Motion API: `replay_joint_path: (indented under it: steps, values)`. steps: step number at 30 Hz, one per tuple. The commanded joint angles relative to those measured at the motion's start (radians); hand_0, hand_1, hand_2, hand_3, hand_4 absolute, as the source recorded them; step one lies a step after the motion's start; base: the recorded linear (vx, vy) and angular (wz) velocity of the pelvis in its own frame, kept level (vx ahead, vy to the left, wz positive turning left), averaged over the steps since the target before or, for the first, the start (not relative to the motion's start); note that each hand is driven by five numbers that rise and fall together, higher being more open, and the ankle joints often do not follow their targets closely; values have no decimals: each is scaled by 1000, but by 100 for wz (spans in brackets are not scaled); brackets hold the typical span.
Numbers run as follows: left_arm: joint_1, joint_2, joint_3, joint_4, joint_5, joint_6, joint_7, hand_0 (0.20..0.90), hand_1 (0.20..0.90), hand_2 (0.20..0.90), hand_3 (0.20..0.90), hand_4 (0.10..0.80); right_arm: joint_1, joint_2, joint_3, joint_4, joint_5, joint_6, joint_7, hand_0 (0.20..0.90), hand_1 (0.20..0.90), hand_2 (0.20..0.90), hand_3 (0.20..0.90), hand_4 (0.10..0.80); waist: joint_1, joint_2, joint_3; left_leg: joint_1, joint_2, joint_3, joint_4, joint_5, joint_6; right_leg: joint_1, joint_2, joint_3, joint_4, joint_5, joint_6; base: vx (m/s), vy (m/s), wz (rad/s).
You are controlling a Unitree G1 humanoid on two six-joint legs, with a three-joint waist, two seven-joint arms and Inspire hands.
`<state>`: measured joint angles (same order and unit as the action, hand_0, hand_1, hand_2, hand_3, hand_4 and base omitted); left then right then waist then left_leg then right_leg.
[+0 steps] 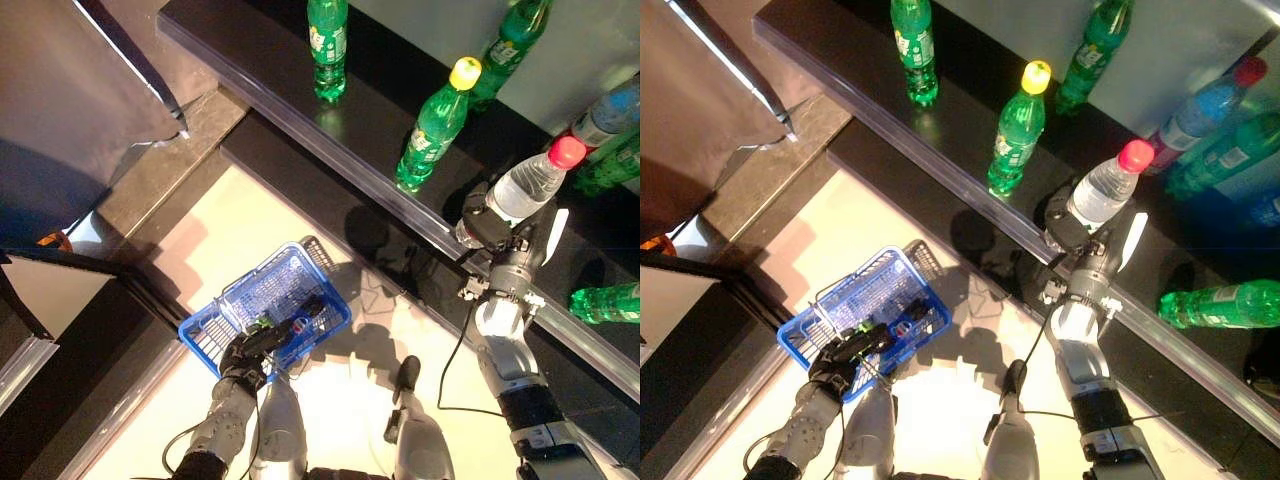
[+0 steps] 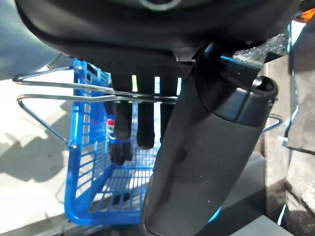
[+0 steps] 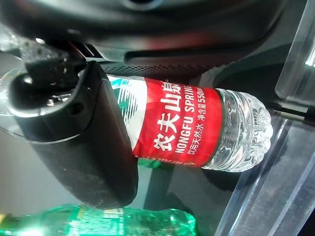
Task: Pick up the drink and place into the basket.
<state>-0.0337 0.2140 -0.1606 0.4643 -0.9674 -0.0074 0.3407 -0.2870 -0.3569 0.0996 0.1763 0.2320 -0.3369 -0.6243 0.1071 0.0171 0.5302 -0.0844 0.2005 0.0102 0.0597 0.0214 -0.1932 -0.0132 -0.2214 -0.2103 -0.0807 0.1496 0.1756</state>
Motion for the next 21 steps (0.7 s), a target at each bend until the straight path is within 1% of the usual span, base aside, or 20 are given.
replay_joint_path:
  steps: [1, 5, 11, 14, 16, 21]
  values:
    - [96, 69, 50, -215, 68, -89, -65, 300, 300, 300, 200, 100, -10, -70, -63, -268, -90, -141, 86, 300, 300, 300, 200, 100, -22, -35, -239, -23, 30, 62, -14, 114, 55, 71, -58, 47, 54, -51, -15, 123, 33, -11]
    - [133, 57, 57, -238, 92, -72, -74, 300, 300, 300, 200, 100, 71, -76, -48, -353, -48, -106, 206, 300, 300, 300, 200, 100, -30, -41, -302, 25, 41, 86, -45, 116, 55, 92, -54, 46, 49, -56, -15, 126, 38, -6]
    - [150, 55, 29, -311, 95, -38, -85, 300, 300, 300, 200, 100, 153, -65, 20, -458, 37, -91, 369, 300, 300, 300, 200, 100, -39, -44, -352, 72, 43, 97, -80, 114, 57, 112, -49, 44, 43, -63, -15, 67, 31, -5]
    - [148, 69, 5, -375, 96, -13, -77, 300, 300, 300, 200, 100, 173, -49, 74, -495, 98, -91, 463, 300, 300, 300, 200, 100, -41, -42, -364, 86, 42, 99, -89, 113, 59, 118, -48, 42, 44, -68, -16, 26, 39, 1]
    - [145, 79, -7, -416, 93, 18, -67, 300, 300, 300, 200, 100, 180, -33, 117, -516, 140, -83, 533, 300, 300, 300, 200, 100, -38, -39, -373, 92, 42, 97, -93, 112, 59, 121, -48, 38, 46, -71, -17, 23, 35, 1]
    - [150, 99, -27, -494, 59, 69, -74, 300, 300, 300, 200, 100, 185, -5, 223, -517, 199, -50, 613, 300, 300, 300, 200, 100, -23, -30, -388, 101, 38, 85, -100, 113, 61, 129, -48, 24, 54, -81, -20, 44, 31, 1]
